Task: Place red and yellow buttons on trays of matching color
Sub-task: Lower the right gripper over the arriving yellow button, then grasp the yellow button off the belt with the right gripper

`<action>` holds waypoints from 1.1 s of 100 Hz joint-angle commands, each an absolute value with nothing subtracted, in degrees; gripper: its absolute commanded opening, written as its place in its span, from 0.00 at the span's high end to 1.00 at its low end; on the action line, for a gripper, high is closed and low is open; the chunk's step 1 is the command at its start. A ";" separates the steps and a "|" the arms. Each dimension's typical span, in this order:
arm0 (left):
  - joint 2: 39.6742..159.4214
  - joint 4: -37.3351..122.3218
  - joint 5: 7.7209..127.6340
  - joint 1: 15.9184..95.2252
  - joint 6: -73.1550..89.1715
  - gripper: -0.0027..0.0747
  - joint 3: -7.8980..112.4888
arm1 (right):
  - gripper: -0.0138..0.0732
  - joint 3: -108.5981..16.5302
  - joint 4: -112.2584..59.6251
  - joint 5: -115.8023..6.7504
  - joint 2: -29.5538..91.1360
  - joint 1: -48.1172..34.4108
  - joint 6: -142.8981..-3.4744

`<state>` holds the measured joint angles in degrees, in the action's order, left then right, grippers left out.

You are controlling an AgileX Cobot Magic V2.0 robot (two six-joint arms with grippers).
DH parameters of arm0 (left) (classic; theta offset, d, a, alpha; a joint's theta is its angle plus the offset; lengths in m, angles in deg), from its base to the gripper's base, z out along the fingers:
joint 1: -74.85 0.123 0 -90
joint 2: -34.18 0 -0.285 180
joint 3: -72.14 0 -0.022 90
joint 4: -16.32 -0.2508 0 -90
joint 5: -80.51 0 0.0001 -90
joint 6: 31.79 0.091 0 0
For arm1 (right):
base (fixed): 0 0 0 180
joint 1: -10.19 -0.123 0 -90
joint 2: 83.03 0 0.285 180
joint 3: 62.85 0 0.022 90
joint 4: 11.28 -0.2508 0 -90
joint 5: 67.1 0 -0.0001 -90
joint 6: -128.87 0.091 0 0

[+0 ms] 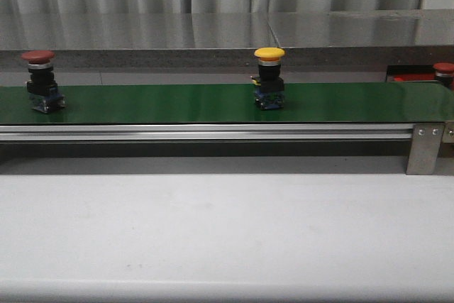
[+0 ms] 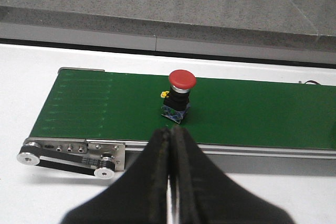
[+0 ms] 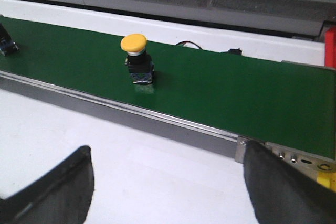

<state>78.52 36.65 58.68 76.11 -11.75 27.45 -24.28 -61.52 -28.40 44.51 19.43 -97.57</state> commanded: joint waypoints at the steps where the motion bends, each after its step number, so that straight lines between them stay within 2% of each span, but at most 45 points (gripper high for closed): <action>1: 78.46 37.74 62.86 75.77 -11.72 0.99 29.08 | 0.17 -29.18 -64.00 -29.92 37.92 18.22 -99.25; 54: 78.46 37.74 62.86 75.77 -11.72 0.99 29.08 | 0.17 -44.70 -59.38 -41.51 7.35 4.88 -104.80; 78: 78.46 37.74 62.86 75.77 -11.72 0.99 29.08 | 0.17 -50.85 -59.33 -42.36 -2.22 4.20 -104.80; 110: 78.46 37.74 62.86 75.77 -11.72 0.99 29.08 | 0.17 -58.10 -59.39 -41.86 -8.81 4.20 -104.80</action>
<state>78.52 36.65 58.78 76.11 -11.75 27.45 -54.44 -58.61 -40.34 -10.15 4.12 -104.28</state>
